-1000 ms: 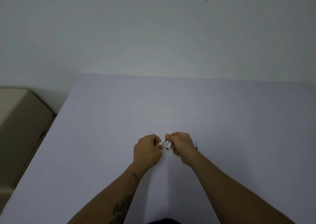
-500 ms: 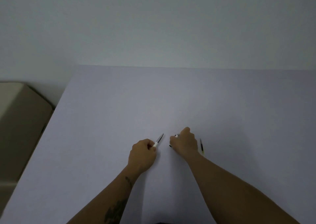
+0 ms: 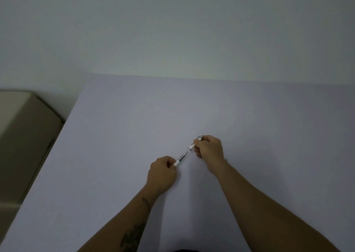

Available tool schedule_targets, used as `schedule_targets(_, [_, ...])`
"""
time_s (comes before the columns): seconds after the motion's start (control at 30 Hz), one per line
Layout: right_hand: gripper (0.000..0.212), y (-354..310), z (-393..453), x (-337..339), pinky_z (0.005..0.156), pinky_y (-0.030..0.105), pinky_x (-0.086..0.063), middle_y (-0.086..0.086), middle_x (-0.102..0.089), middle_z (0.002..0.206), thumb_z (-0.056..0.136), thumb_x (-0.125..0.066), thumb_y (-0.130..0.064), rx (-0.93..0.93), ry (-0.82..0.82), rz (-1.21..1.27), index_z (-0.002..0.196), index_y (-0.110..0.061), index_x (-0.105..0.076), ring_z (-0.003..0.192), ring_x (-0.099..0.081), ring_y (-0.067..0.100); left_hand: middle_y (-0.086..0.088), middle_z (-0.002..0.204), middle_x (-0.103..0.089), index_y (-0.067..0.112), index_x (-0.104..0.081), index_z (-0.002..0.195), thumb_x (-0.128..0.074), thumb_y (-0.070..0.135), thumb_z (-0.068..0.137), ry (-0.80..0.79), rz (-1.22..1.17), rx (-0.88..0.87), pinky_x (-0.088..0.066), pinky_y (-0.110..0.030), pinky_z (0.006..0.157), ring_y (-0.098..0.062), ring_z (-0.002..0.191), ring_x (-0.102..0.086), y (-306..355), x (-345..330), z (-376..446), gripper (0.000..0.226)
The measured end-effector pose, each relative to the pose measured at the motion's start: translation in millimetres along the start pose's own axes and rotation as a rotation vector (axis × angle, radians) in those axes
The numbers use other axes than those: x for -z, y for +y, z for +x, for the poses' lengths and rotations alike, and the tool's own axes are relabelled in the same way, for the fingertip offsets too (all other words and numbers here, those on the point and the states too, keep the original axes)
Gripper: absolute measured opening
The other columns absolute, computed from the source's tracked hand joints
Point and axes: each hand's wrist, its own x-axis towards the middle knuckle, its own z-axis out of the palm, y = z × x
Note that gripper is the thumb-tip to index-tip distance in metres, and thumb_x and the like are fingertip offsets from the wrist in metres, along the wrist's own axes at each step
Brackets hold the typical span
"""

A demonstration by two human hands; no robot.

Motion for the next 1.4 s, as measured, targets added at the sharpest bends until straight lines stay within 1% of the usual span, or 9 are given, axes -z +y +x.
schedule_targets(0.33, [0.009,3.4,-21.4,-1.7,0.058,0.029,-0.050,0.004,-0.066,0.062,0.084,-0.064,-0.002,0.006,-0.163,-0.046,0.076,-0.005,-0.067,0.057,-0.058,0.016,-0.005,0.074,-0.071,0.015,-0.072,0.084,-0.060,0.010,0.085,0.035,-0.072,-0.042,-0.052,-0.033,0.063,-0.018,0.062,-0.060,9.7,-2.0,-4.9,0.012])
schedule_targets(0.57, [0.013,1.1,-25.0,2.8,0.058,0.031,-0.048,0.007,-0.065,0.063,0.083,-0.065,-0.004,0.048,-0.178,-0.118,0.070,-0.005,-0.067,0.057,-0.056,0.018,-0.005,0.074,-0.073,0.015,-0.074,0.082,-0.065,0.009,0.082,0.071,-0.122,-0.025,-0.057,-0.036,0.068,-0.025,0.071,-0.068,13.2,-4.9,-11.5,0.011])
schedule_targets(0.83, [0.012,9.4,-26.0,3.4,0.055,0.028,-0.050,0.010,-0.067,0.076,0.085,-0.066,-0.007,-0.035,-0.177,-0.167,0.091,0.001,-0.071,0.060,-0.060,0.016,-0.002,0.076,-0.072,0.017,-0.075,0.088,-0.067,0.017,0.087,0.006,-0.154,-0.094,-0.051,-0.025,0.062,-0.014,0.064,-0.061,17.1,-10.5,-18.3,0.008])
schedule_targets(0.9, [0.014,10.9,-23.6,6.9,0.055,0.028,-0.049,0.011,-0.066,0.081,0.089,-0.061,-0.008,-0.046,-0.163,-0.166,0.099,-0.001,-0.069,0.063,-0.060,0.018,0.000,0.080,-0.072,0.018,-0.074,0.092,-0.064,0.018,0.090,0.012,-0.136,-0.125,-0.055,-0.028,0.068,-0.012,0.066,-0.061,13.2,-11.6,-19.5,0.010])
schedule_targets(0.97, [0.013,13.4,-20.6,11.5,0.057,0.032,-0.050,0.011,-0.063,0.082,0.090,-0.057,-0.010,-0.026,-0.125,-0.210,0.098,-0.005,-0.066,0.066,-0.058,0.021,0.000,0.097,-0.073,0.017,-0.071,0.105,-0.059,0.020,0.092,0.050,-0.037,-0.180,-0.056,-0.031,0.084,-0.013,0.084,-0.065,5.2,-10.4,-18.5,0.018])
schedule_targets(1.07, [0.018,16.3,-20.4,20.6,0.057,0.029,-0.046,0.008,-0.063,0.089,0.090,-0.053,-0.017,0.067,-0.065,-0.506,0.102,-0.007,-0.062,0.072,-0.055,0.021,-0.001,0.138,-0.054,0.017,-0.052,0.136,-0.053,0.032,0.093,0.040,0.312,-0.289,-0.042,-0.035,0.105,-0.020,0.123,-0.052,-7.9,-6.4,-13.6,0.045])
schedule_targets(1.17, [0.027,19.3,-23.9,25.1,0.053,0.025,-0.035,0.010,-0.064,0.101,0.090,-0.054,-0.017,0.145,-0.070,-0.714,0.117,-0.012,-0.053,0.078,-0.055,0.023,-0.006,0.163,-0.012,0.018,-0.017,0.153,-0.047,0.050,0.090,-0.054,0.687,-0.280,-0.018,-0.049,0.120,-0.028,0.149,-0.011,-21.2,-4.8,-8.4,0.077])
schedule_targets(1.27, [0.031,23.6,-26.6,22.5,0.062,0.029,-0.038,0.011,-0.060,0.103,0.089,-0.055,-0.016,0.162,-0.077,-0.857,0.118,-0.016,-0.045,0.082,-0.057,0.026,-0.007,0.163,0.016,0.020,0.004,0.155,-0.041,0.061,0.087,-0.164,0.857,-0.224,-0.004,-0.061,0.118,-0.032,0.149,0.015,-32.4,-8.0,-6.8,0.091])
schedule_targets(1.4, [0.031,29.8,-25.9,17.6,0.063,0.031,-0.040,0.009,-0.055,0.100,0.086,-0.056,-0.015,0.139,-0.072,-0.994,0.116,-0.012,-0.046,0.083,-0.057,0.027,-0.008,0.161,0.025,0.018,0.011,0.153,-0.037,0.063,0.088,-0.201,0.898,-0.216,-0.002,-0.064,0.117,-0.034,0.147,0.022,-35.1,-8.9,-5.2,0.092])
